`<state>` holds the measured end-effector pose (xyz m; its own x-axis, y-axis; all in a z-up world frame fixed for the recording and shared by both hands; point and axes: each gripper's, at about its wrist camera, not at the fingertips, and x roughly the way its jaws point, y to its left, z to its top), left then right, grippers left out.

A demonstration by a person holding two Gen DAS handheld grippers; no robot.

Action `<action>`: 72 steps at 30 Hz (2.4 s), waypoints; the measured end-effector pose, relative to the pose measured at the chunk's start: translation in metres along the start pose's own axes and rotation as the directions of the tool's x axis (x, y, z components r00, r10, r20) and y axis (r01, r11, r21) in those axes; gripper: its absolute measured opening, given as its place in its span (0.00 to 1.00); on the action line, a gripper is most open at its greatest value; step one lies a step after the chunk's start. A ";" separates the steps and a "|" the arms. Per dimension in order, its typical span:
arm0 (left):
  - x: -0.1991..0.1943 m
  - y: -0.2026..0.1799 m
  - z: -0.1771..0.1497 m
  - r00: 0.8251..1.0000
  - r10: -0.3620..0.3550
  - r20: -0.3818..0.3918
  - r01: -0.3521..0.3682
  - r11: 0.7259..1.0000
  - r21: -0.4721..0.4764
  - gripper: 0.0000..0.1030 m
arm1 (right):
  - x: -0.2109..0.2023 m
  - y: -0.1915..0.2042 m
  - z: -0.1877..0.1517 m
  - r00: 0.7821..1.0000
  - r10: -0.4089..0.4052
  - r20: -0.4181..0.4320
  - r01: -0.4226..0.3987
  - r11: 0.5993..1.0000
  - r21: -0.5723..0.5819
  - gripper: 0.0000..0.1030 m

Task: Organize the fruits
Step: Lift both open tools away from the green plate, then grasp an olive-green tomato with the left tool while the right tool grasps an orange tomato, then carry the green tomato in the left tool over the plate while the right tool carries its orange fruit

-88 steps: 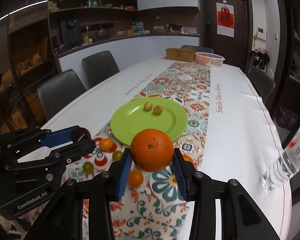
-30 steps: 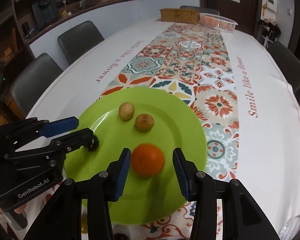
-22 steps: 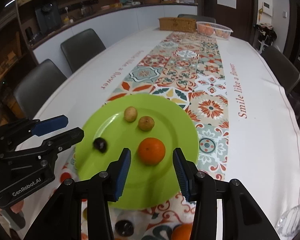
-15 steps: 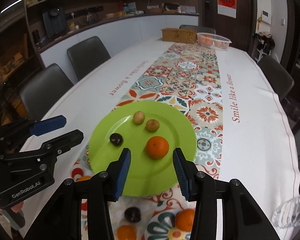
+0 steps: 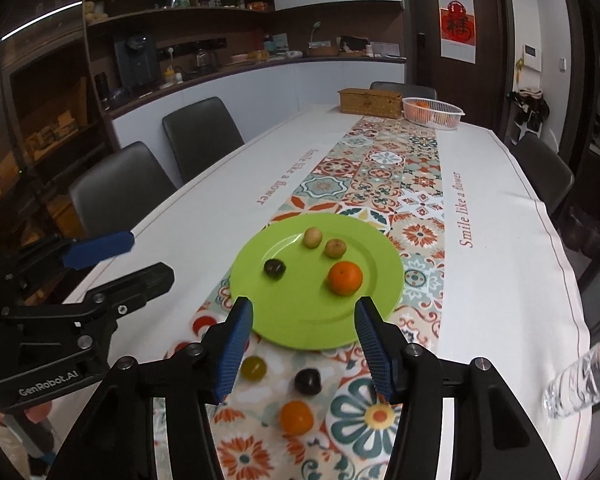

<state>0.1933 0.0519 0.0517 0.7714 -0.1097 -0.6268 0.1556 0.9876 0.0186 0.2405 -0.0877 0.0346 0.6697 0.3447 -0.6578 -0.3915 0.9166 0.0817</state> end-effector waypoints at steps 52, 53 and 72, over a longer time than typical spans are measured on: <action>0.076 0.004 -0.114 0.942 -0.079 -0.326 0.048 0.994 -0.102 0.28 | 0.080 0.000 -0.094 0.954 0.023 -0.300 -0.020 1.000 0.012 0.36; 0.076 0.004 -0.114 0.942 -0.080 -0.325 0.048 0.993 -0.104 0.28 | 0.080 0.000 -0.094 0.954 0.024 -0.299 -0.022 1.000 0.009 0.34; 0.046 -0.008 -0.097 0.964 -0.090 -0.249 0.071 0.994 -0.084 0.27 | 0.052 0.002 -0.085 0.971 0.037 -0.235 -0.035 0.999 0.012 0.31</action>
<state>0.1676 0.0493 -0.0529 0.5765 -0.1664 -0.8000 0.1576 0.9833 -0.0910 0.2207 -0.0854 -0.0633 0.4878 0.3208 -0.8118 -0.4074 0.9062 0.1133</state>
